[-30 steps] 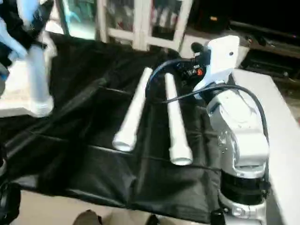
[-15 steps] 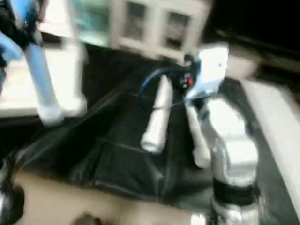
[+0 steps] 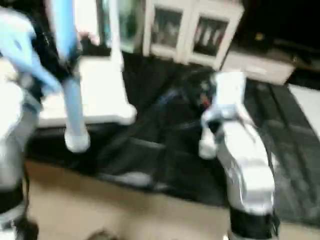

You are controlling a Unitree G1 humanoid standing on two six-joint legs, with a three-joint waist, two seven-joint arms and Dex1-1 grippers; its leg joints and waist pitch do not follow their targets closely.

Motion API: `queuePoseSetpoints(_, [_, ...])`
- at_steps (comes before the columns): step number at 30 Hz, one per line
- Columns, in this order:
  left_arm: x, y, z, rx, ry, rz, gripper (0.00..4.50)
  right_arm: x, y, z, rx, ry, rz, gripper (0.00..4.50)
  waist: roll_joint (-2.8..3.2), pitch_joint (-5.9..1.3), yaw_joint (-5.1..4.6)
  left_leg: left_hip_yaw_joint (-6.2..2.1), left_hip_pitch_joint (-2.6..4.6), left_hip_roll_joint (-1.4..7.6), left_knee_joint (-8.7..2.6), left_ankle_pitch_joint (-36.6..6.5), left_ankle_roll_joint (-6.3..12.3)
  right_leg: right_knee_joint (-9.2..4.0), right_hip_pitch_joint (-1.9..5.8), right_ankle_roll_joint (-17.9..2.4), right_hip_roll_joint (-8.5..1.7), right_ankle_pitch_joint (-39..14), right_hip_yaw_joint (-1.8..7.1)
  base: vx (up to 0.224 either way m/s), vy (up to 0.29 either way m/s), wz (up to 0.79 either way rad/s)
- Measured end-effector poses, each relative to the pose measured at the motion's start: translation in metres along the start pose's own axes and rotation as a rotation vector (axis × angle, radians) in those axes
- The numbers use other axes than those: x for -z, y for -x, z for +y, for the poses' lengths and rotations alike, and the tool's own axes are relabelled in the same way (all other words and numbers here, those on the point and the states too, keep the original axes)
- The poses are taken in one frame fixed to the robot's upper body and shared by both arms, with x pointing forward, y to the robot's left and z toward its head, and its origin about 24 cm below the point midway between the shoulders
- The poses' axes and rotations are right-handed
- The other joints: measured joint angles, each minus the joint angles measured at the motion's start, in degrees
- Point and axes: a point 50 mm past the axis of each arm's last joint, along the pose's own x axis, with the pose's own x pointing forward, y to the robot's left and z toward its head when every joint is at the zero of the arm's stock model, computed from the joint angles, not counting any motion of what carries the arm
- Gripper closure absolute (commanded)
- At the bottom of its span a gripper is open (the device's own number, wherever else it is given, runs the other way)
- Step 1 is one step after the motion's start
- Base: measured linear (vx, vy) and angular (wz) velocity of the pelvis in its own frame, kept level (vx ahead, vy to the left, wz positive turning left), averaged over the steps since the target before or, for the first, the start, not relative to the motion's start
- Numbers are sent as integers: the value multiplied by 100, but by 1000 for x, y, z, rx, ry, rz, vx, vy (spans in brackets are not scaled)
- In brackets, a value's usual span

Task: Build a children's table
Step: Pick table leg

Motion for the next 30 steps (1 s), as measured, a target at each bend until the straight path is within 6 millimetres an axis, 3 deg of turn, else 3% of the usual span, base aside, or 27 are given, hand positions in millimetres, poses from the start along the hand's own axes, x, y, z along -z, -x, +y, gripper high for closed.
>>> queuePoseSetpoints(1, [8, 4, -1, -5, 15, 23, 286, 6, 1, -1, 23, -7, 15, 147, 15, -4, -98, 65, 10, -27, -54, 44, 126, -37, -1, -191, 33, -120, 72, -130, 335, 15])
queuePoseSetpoints(2, [14, 7, -1, -16, 22, 36, 286, 9, 0, 0, 36, -11, 21, 147, 21, -3, -143, 93, 1, -70, -99, 80, 197, 67, -29, -389, 72, -258, 92, -130, 335, 15])
queuePoseSetpoints(3, [18, 8, -1, -28, 24, 42, 286, 10, 1, -2, 58, -5, 17, 147, 34, 5, -164, 111, -30, -110, -127, 93, 240, 170, -22, -436, 138, -283, 32, -119, 300, 6])
queuePoseSetpoints(4, [22, 10, 0, -47, 10, 46, 286, 8, 1, -5, 96, 7, 5, 147, 5, -13, -165, 159, -74, -125, -148, 93, 242, 104, 79, -438, 273, -265, -46, -99, 222, 4])
queuePoseSetpoints(5, [24, 11, -1, -62, 8, 35, 286, 7, 2, -8, 123, 16, -1, 147, -17, -27, -165, 172, -104, -178, -157, 94, 239, -31, 204, -423, 385, -216, -64, -99, 222, 4])
queuePoseSetpoints(6, [26, 13, -3, -75, 3, 27, 286, 8, 3, -10, 147, 22, -2, 147, -9, -34, -179, 192, -113, -238, -189, 100, 228, -152, 311, -306, 439, -118, -10, -88, 164, 4])
queuePoseSetpoints(8, [29, 14, -7, -83, 0, 27, 286, 14, 7, -11, 158, 28, 25, 147, 35, -30, -199, 198, -107, -236, -254, 118, 198, -129, 365, -315, 440, -150, 4, -88, 122, 12])
queuePoseSetpoints(10, [31, 16, -7, -105, -12, 28, 286, 18, 8, -8, 143, 34, 45, 147, 27, -35, -204, 196, -107, -194, -364, 125, 189, 184, 345, -259, 462, -255, -6, -80, 11, 10])
queuePoseSetpoints(11, [32, 16, -7, -113, -7, 29, 286, 19, 8, -6, 125, 38, 47, 147, 9, -48, -203, 196, -107, -175, -447, 136, 192, 271, 352, -259, 467, -296, -10, -78, -31, 6])
queuePoseSetpoints(13, [32, 16, -2, -146, 4, 27, 286, 15, 3, 3, 35, 15, 29, 147, -65, -95, -191, 192, -127, -160, -658, 391, 294, 143, 430, -269, 449, -415, 59, -97, -121, -3])
queuePoseSetpoints(14, [31, 14, 0, -149, 5, 29, 286, 12, 0, 8, -7, -16, 12, 147, -147, -133, -182, 199, -175, -163, -683, 502, 279, -45, 486, -132, 435, -479, 159, -111, -149, -5])
queuePoseSetpoints(16, [32, 11, -2, -122, 36, 37, 286, 7, -2, 15, -94, -97, -14, 147, -202, -133, -89, 197, -172, -99, -642, 419, 251, -53, 407, -108, 434, -427, 78, -112, -181, -16])
queuePoseSetpoints(17, [32, 9, -5, -95, 62, 39, 286, 6, -2, 15, -122, -132, -18, 147, -202, -133, -21, 188, -158, -88, -554, 391, 262, -47, 364, -130, 433, -410, 78, -103, -175, -22])
queuePoseSetpoints(18, [27, 3, -9, -39, 106, 28, 286, 3, -2, 16, -194, -182, -20, 147, -178, -142, 22, 172, -140, -69, -534, 425, 206, -32, 315, -126, 435, -401, 19, -45, -125, -29])
queuePoseSetpoints(19, [19, -3, -12, 3, 125, 6, 286, 0, -2, 16, -254, -202, -19, 147, -157, -149, 36, 179, -114, -35, -635, 548, 105, -24, 245, -149, 439, -367, -49, -37, -78, -13])
queuePoseSetpoints(20, [11, -7, -14, 31, 136, -21, 286, -2, -3, 18, -301, -219, -20, 147, -165, -145, 35, 224, -116, 22, -672, 653, 85, -43, 206, -188, 463, -283, -64, -37, -78, -13])
queuePoseSetpoints(22, [3, -11, -13, 66, 156, -34, 286, -7, -4, 27, -432, -259, -15, 147, -181, -137, -28, 254, -111, 39, -716, 675, 86, -83, 194, -217, 470, -201, -64, -35, -20, -3])
queuePoseSetpoints(24, [-7, -19, -14, 108, 191, -22, 286, -17, -8, 28, -554, -280, -2, 130, -229, -100, -22, 302, -94, 63, -722, 675, 86, -84, 196, -238, 468, -184, -63, 0, 0, 0])
queuePoseSetpoints(27, [-24, -32, -14, 150, 244, -39, 286, -39, -15, 19, -690, -278, -29, 110, -268, -70, -11, 355, -69, 92, -723, 675, 86, -109, 222, -238, 457, -174, -64, -55, 6, 0])
queuePoseSetpoints(30, [-28, -35, -9, 123, 310, -31, 286, -40, -13, 13, -751, -301, -14, 70, -272, -72, -23, 366, -53, 106, -725, 675, 86, -187, 273, -222, 453, -154, -80, 0, 0, 0])
